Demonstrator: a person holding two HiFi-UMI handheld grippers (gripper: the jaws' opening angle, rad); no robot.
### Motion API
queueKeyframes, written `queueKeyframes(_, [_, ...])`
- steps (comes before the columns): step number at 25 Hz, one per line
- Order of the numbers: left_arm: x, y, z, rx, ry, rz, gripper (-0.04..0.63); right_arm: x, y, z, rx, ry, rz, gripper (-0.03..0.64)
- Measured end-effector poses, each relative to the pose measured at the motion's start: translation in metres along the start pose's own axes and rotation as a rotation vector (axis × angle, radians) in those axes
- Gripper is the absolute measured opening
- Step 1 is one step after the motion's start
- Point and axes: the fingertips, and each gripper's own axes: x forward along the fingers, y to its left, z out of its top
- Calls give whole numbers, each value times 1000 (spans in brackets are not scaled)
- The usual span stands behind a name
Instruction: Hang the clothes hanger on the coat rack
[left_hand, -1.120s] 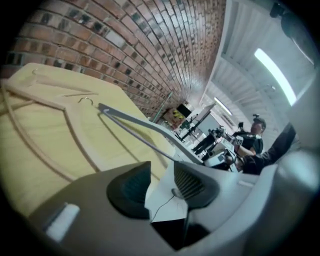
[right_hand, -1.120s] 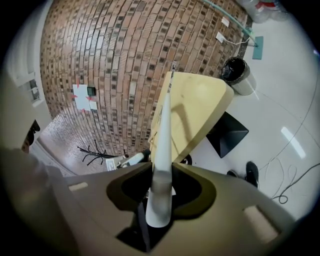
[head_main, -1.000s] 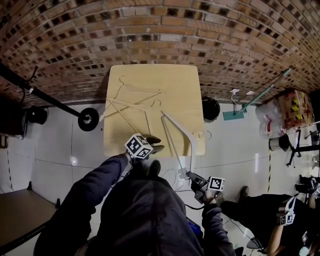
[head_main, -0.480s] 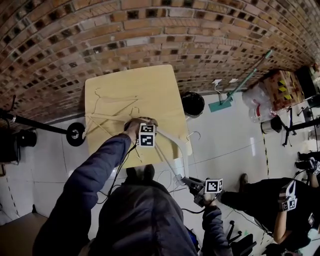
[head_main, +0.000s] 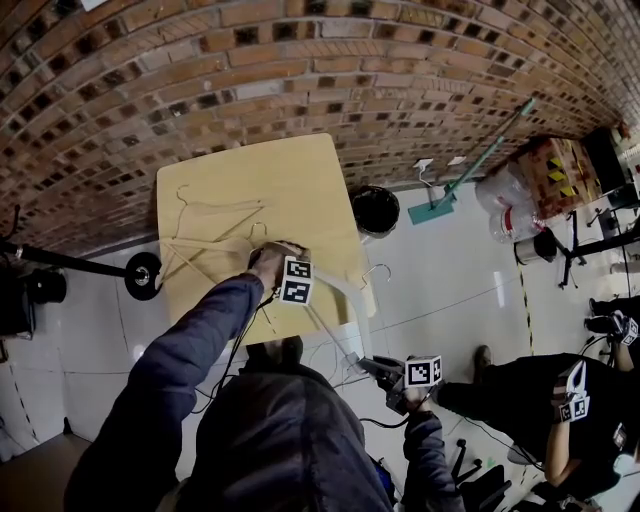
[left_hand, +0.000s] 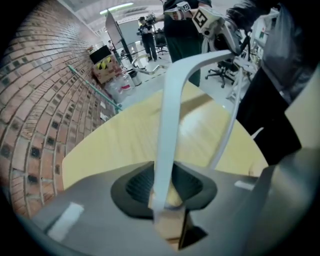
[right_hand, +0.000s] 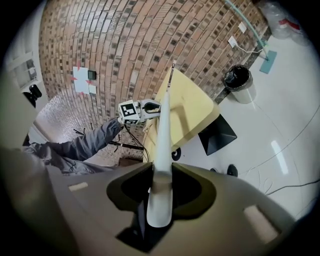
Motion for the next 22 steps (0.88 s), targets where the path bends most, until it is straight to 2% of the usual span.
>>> queueKeyframes(5, [-18,10,2,-20,-23,33,114,-12,12,17,-84,-2,10,126])
queueKeyframes(8, [-45,23,2,-48,-39,93,114,-22,29,33,-129,-7,21,127])
queueKeyframes(12, [-103,47,1,-116,-55,255,115,-44,56,62,-251,29,14,127])
queueKeyframes(15, [-154,59,-18,-201,-47,402,115,-51,93,101,-422,91,-1,127])
queueKeyframes(17, [-189,53,-30,-262,-46,483,115,-53,118,117,-534,143,-3,126])
queueKeyframes(19, [-223,41,-44,-327,-42,545,114,-50,136,124,-592,202,28,126])
queueKeyframes(22, [-279,23,-77,-425,-1,667,112,-29,170,145,-727,304,70,127])
